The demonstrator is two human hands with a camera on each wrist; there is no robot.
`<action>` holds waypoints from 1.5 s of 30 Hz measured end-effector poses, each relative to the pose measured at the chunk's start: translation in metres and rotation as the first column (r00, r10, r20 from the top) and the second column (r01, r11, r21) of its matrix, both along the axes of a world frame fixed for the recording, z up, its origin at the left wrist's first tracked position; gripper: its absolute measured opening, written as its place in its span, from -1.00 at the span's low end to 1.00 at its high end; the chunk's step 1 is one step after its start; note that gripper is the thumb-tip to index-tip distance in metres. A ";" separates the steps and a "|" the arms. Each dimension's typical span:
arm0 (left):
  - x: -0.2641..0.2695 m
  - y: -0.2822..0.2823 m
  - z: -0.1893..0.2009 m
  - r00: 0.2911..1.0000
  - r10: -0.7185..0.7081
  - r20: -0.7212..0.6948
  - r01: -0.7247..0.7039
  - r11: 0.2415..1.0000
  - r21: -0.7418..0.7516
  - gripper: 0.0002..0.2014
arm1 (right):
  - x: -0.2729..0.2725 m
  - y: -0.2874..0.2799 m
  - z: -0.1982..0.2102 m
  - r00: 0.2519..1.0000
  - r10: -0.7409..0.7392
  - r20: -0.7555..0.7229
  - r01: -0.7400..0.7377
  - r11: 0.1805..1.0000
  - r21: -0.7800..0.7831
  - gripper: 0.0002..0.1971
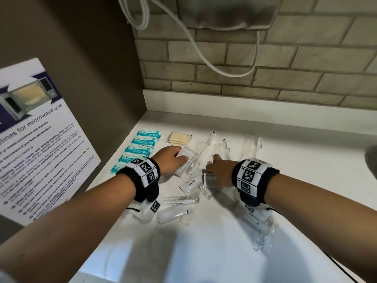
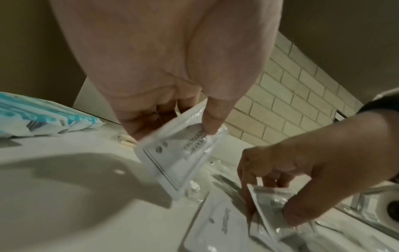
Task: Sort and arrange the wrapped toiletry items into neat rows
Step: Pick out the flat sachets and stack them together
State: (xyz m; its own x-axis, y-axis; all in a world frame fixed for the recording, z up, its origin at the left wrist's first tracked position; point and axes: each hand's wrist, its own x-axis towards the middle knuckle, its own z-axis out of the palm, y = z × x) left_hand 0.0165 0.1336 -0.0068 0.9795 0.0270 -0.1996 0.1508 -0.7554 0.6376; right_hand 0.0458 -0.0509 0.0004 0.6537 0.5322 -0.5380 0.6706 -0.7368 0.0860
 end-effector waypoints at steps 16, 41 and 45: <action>-0.007 -0.015 0.001 0.997 0.039 -0.065 -0.059 0.941 -0.332 -0.58 | 0.024 -0.022 0.044 0.983 -0.169 -0.068 0.181 0.888 0.422 -0.82; 0.020 -0.048 0.043 0.982 0.080 0.168 0.025 0.838 -0.545 -0.83 | 0.021 -0.081 0.006 0.919 -0.394 0.011 0.345 0.817 0.462 -0.64; 0.020 -0.038 0.049 0.977 0.108 0.183 0.019 0.814 -0.581 -0.80 | 0.023 -0.076 -0.015 0.955 -0.295 0.034 0.278 0.927 0.252 -0.62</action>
State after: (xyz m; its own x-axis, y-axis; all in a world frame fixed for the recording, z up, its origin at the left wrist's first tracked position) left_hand 0.0369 0.0961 0.0417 0.9999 0.0138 0.0056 -0.0022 -0.2345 0.9721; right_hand 0.0688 -0.1271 -0.0143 0.8289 0.4248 -0.3641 0.4265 -0.9009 -0.0803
